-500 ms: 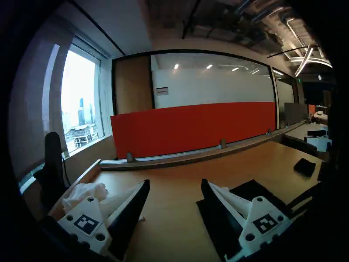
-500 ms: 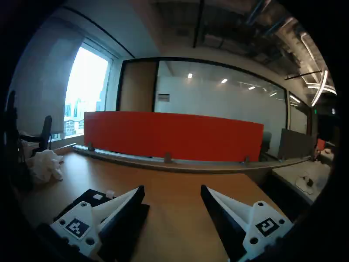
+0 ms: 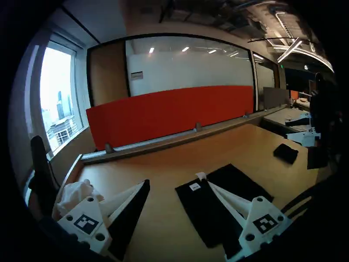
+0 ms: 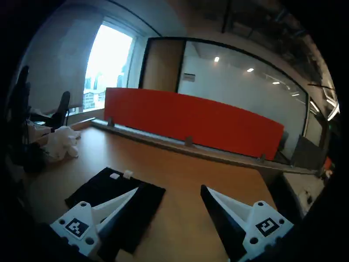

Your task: Fold towel

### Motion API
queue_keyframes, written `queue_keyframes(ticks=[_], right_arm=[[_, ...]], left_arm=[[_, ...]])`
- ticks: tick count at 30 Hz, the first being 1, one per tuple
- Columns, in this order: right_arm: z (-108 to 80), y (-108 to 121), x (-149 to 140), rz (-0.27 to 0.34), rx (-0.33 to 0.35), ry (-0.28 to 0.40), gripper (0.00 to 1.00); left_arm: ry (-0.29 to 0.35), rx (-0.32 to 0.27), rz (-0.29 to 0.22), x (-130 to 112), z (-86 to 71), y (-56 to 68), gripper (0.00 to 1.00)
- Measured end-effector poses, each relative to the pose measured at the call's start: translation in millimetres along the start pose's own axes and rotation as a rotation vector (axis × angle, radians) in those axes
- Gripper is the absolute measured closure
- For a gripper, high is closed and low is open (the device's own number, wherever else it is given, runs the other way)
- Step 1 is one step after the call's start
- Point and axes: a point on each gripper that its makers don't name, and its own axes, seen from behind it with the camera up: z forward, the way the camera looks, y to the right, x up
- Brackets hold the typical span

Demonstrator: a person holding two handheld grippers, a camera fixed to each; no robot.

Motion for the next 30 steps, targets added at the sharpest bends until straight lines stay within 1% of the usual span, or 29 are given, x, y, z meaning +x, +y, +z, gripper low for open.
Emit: queue_keyframes(ticks=[3,6,11,15,23,30], right_arm=[[-1.7,-11.3,-7.8,-0.028,0.042,-0.036,0.0],[-3.5,-22.2,-17.3,-0.039,0.085,-0.07,0.0],[-6.6,-35.6,-40.0,-0.047,0.143,-0.131,0.0],[-7.6,-41.8,-60.2,-0.059,0.175,-0.182,0.0],[-5.9,-52.1,-92.3,-0.076,0.217,-0.257,0.0],[-2.9,-68.3,-124.1,-0.097,0.269,-0.325,0.0]], left_arm=[[-0.045,-0.04,0.002,-12.6,1.1,12.2,0.13],[-0.087,-0.075,0.001,-26.5,1.7,22.7,0.13],[-0.154,-0.111,0.002,-51.3,1.8,36.4,0.13],[-0.209,-0.127,0.01,-72.3,1.8,44.7,0.13],[-0.3,-0.171,0.023,-111.3,1.9,61.1,0.13],[-0.384,-0.213,0.023,-150.1,7.1,76.2,0.13]])
